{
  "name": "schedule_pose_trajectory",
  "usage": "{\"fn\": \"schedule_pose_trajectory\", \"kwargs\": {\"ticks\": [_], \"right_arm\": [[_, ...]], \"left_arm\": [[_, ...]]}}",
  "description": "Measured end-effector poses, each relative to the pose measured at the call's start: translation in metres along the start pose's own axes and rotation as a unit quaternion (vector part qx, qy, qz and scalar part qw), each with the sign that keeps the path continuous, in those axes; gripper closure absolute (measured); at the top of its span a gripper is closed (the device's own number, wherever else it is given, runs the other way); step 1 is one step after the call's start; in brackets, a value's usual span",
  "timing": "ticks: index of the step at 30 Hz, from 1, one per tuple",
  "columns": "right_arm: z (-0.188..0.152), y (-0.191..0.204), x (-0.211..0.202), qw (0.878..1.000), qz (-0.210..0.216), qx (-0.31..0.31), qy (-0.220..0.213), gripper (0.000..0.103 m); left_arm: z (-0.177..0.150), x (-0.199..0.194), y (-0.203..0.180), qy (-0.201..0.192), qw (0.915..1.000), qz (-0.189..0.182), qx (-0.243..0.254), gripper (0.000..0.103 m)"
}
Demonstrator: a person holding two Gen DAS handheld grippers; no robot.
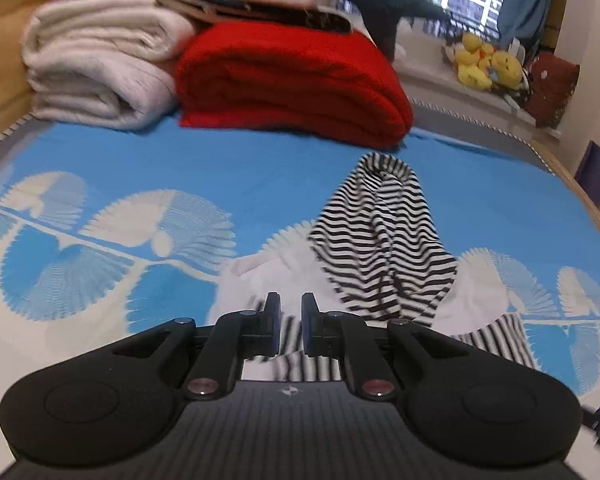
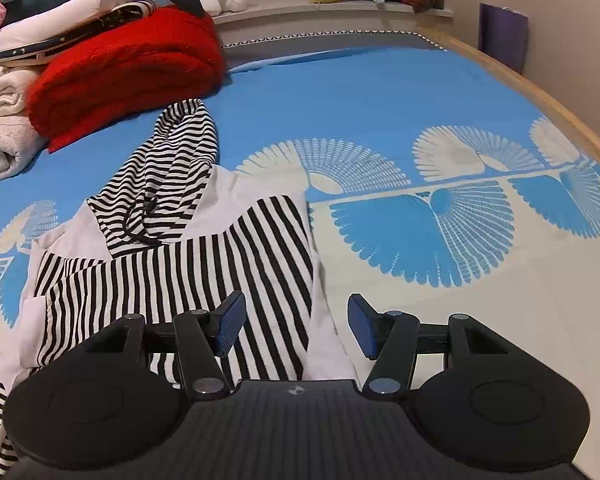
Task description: Fold small clothes
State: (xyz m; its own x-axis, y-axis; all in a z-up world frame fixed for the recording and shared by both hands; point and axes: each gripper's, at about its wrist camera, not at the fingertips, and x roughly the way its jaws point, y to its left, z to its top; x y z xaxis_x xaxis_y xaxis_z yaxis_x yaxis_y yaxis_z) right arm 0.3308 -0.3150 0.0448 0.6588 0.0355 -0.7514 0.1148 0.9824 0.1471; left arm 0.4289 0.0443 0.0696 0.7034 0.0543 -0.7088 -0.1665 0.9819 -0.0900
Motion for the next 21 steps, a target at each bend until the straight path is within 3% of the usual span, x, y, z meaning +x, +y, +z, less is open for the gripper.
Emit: {"fn": "schedule_pose_trajectory", "kwargs": {"ticks": [4, 13, 18, 20, 21], "right_arm": [[0.002, 0.001, 0.006, 1.000, 0.003, 0.005, 0.006, 0.045], [0.002, -0.002, 0.032, 1.000, -0.010, 0.001, 0.029, 0.045], [0.002, 0.000, 0.051, 0.999, -0.020, -0.003, 0.043, 0.045], [0.001, 0.003, 0.056, 0.999, -0.019, -0.008, 0.048, 0.045], [0.001, 0.004, 0.058, 0.999, -0.019, -0.011, 0.050, 0.045]], "left_arm": [[0.036, 0.057, -0.012, 0.029, 0.9994, -0.013, 0.015, 0.092], [0.088, 0.235, -0.037, 0.080, 0.9956, -0.019, 0.045, 0.092], [0.125, 0.301, -0.051, 0.068, 0.9968, -0.037, 0.018, 0.092], [0.138, 0.323, -0.059, 0.062, 0.9969, -0.049, 0.007, 0.086], [0.141, 0.335, -0.063, 0.065, 0.9964, -0.055, 0.006, 0.077]]}}
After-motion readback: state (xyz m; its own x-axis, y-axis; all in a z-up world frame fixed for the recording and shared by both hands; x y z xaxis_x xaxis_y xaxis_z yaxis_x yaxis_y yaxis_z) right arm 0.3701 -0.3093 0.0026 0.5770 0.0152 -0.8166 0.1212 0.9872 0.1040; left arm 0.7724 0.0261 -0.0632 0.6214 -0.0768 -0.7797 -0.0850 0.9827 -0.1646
